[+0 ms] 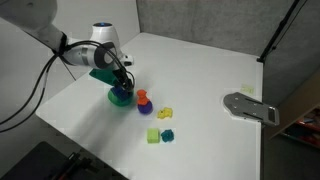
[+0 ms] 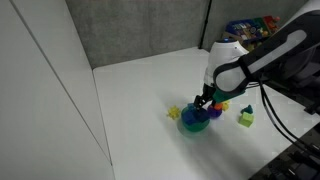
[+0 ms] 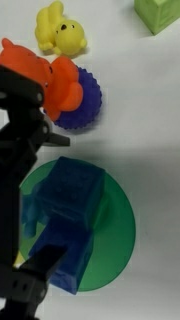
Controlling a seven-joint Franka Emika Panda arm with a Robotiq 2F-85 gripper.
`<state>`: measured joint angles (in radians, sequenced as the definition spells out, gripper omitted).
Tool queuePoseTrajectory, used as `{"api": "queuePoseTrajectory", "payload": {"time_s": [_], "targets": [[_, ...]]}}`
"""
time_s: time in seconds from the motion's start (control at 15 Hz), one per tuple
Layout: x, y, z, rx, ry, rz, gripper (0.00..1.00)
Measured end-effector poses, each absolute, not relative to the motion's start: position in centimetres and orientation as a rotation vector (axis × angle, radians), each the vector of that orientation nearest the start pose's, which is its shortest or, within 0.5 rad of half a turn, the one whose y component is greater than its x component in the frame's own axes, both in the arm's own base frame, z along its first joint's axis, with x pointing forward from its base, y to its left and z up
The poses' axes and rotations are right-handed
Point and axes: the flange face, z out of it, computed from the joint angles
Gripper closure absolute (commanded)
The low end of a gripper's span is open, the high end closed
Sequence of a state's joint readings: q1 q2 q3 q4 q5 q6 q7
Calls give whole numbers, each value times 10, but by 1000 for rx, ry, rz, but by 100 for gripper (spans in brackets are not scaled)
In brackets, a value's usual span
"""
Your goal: Put the blue block on the green block
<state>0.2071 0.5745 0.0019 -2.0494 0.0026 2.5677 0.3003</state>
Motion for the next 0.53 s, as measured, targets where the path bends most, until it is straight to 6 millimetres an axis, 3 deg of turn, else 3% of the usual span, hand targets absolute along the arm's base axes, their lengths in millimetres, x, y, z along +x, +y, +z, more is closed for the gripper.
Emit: {"api": "queuePoseTrajectory", "payload": {"time_s": [0.2, 0.33, 0.53], "targets": [[578, 122, 142, -3154, 158, 85, 0], [581, 122, 138, -3157, 158, 86, 26], [583, 124, 133, -3159, 153, 90, 51]]}}
